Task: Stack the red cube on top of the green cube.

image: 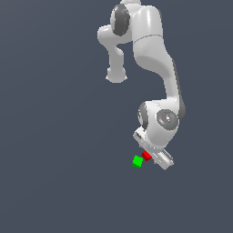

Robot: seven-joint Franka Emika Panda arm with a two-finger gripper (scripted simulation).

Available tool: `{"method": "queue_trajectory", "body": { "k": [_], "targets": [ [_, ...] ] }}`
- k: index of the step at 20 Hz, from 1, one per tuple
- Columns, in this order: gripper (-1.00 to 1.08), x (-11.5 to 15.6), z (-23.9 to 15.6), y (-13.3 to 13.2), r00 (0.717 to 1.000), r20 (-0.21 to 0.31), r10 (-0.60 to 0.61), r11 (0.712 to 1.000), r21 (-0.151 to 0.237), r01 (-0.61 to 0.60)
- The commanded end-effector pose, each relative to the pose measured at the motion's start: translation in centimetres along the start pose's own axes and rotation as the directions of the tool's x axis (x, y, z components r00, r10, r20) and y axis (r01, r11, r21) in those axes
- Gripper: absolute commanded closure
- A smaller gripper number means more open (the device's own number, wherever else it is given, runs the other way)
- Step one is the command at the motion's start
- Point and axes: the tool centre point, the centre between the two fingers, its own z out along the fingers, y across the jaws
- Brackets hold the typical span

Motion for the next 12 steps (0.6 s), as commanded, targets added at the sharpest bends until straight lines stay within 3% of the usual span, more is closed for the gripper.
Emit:
{"method": "queue_trajectory", "body": {
  "k": [1,7,8,12],
  "targets": [
    [-0.92,0.02,1.0,0.03,1.0,0.0,0.001,1.0,0.0,-0.001],
    [-0.92,0.1,1.28,-0.11,1.0,0.0,0.001,1.0,0.0,-0.001],
    [1.08,0.1,1.28,-0.11,1.0,0.0,0.001,1.0,0.0,-0.001],
    [1.08,0.1,1.28,-0.11,1.0,0.0,0.001,1.0,0.0,-0.001]
  ]
}}
